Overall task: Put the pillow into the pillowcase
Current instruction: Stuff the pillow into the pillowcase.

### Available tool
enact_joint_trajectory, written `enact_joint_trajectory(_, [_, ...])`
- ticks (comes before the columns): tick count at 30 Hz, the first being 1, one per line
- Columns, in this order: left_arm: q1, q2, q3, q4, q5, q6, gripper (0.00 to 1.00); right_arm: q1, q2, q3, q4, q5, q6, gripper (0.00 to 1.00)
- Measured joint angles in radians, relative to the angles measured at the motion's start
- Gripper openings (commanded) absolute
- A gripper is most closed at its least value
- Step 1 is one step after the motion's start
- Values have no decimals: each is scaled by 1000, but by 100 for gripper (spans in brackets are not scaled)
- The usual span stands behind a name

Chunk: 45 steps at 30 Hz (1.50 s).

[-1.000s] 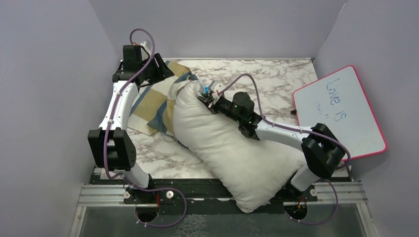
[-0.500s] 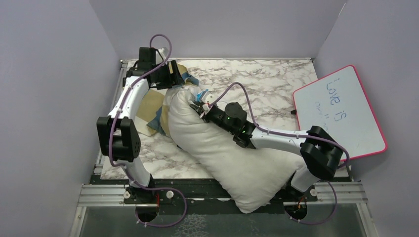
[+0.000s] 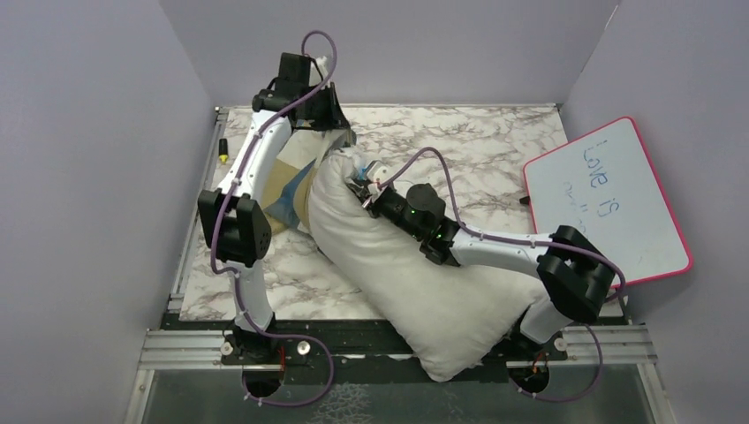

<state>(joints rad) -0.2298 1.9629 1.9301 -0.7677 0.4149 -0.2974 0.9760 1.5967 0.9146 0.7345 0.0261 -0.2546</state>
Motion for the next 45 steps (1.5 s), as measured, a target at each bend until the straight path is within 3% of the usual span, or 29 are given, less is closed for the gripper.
enact_joint_trajectory(3, [12, -7, 146, 30, 71, -75, 0, -44, 0, 12, -4, 0, 2, 0])
enact_joint_trajectory(6, [11, -29, 149, 96, 137, -145, 0, -68, 1, 71, -43, -12, 15, 0])
enact_joint_trajectory(13, [8, -133, -82, 280, 184, -240, 0, -156, 63, 173, -124, -133, 115, 0])
enact_joint_trajectory(23, [0, -167, -224, 477, 193, -252, 0, -234, 225, 396, -241, -237, 332, 0])
enact_joint_trajectory(30, [-10, -353, -526, 711, 84, -250, 0, -258, 290, 464, -286, -280, 524, 0])
enact_joint_trajectory(40, [-62, -441, -682, 868, -36, -147, 0, -265, 336, 513, -311, -293, 736, 0])
enact_joint_trajectory(42, [-74, -442, -702, 895, -62, -129, 0, -267, 339, 512, -314, -292, 762, 10])
enact_joint_trajectory(45, [-95, -473, -780, 959, -120, -100, 0, -269, 320, 478, -321, -288, 777, 38])
